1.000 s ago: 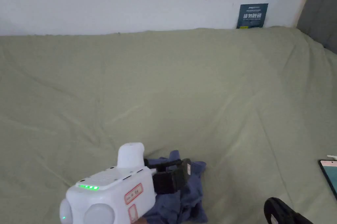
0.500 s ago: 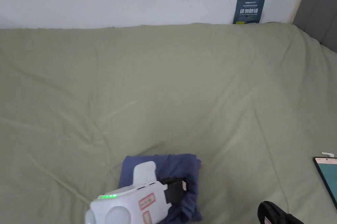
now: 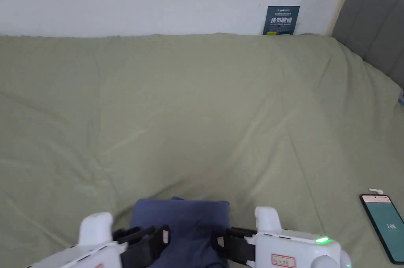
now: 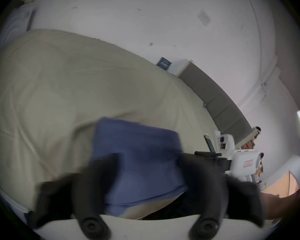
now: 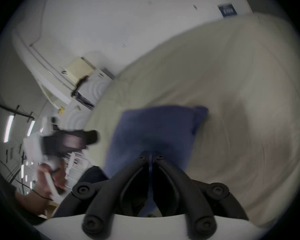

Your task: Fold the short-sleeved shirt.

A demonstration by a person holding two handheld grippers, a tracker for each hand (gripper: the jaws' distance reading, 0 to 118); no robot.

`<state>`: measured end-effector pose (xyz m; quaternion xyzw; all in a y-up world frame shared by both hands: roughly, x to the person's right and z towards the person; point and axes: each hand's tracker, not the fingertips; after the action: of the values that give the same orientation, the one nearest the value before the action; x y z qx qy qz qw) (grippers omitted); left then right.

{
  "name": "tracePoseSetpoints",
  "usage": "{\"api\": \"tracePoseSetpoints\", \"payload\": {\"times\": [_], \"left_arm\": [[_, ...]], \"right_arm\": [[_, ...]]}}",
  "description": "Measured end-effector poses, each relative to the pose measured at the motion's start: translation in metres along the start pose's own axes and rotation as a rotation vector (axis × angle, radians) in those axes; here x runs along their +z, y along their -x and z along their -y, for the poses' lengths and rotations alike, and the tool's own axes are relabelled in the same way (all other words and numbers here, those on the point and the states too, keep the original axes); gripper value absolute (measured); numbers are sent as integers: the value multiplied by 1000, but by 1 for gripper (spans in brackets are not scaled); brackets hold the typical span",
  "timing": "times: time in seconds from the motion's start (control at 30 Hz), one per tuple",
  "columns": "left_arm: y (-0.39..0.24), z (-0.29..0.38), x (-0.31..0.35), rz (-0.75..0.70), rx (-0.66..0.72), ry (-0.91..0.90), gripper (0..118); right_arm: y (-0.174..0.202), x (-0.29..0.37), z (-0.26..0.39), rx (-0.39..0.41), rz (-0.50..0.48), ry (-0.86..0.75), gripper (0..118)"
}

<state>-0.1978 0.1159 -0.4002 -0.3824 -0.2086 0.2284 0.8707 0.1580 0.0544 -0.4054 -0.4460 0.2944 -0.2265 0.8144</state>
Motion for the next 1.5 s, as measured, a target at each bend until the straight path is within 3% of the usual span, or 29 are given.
{"api": "tracePoseSetpoints", "payload": {"times": [0.03, 0.07, 0.1, 0.13, 0.3, 0.33, 0.37, 0.4, 0.47, 0.53, 0.67, 0.87, 1.07, 1.27, 1.33, 1.37, 1.4, 1.43, 1.5], "left_arm": [[17, 4, 7, -15, 37, 24, 104], [32, 5, 10, -12, 83, 40, 104], [45, 5, 7, 12, 125, 73, 104], [58, 8, 1, 55, 194, 122, 104], [96, 37, -60, 422, 499, 289, 104], [94, 45, -70, 544, 528, 258, 96], [91, 51, -76, 543, 536, 246, 70], [85, 55, -77, 486, 521, 248, 23], [78, 51, -93, 252, 474, 291, 22], [79, 46, -79, 337, 477, 256, 22], [72, 8, -45, 247, 344, 226, 22], [158, -41, 39, 86, 327, 101, 22], [311, -74, 153, -97, 375, -5, 22], [381, -84, 245, -252, 397, -5, 22], [403, -82, 256, -323, 383, 44, 24], [423, -86, 260, -339, 389, 59, 32], [432, -83, 262, -324, 414, 61, 51], [435, -80, 264, -324, 442, 54, 81], [433, -78, 271, -362, 436, -14, 90]], "right_arm": [[-2, -8, 2, 43, 128, 28, 5], [0, -10, 5, 98, 266, 67, 5], [-5, -11, 4, 2, 247, 81, 5], [-8, -6, 2, -73, 168, 28, 5], [-19, -20, 8, -29, 170, 7, 5], [-22, -18, 8, -52, 149, -3, 5], [-25, -17, 8, -65, 139, -10, 5], [-27, -15, 9, -73, 133, -14, 5], [-19, -1, 11, -79, 127, -37, 5], [-15, 9, 13, -74, 128, -50, 5], [-2, 35, 17, -41, 134, -76, 5], [20, 55, 29, -14, 151, -103, 5], [46, 57, 45, -2, 171, -112, 5], [67, 43, 54, -6, 181, -92, 5], [74, 39, 55, -12, 183, -88, 5], [76, 38, 54, -20, 179, -89, 5], [78, 37, 53, -30, 165, -90, 5], [81, 37, 53, -31, 156, -92, 5], [88, 37, 50, -20, 158, -94, 5]]}}
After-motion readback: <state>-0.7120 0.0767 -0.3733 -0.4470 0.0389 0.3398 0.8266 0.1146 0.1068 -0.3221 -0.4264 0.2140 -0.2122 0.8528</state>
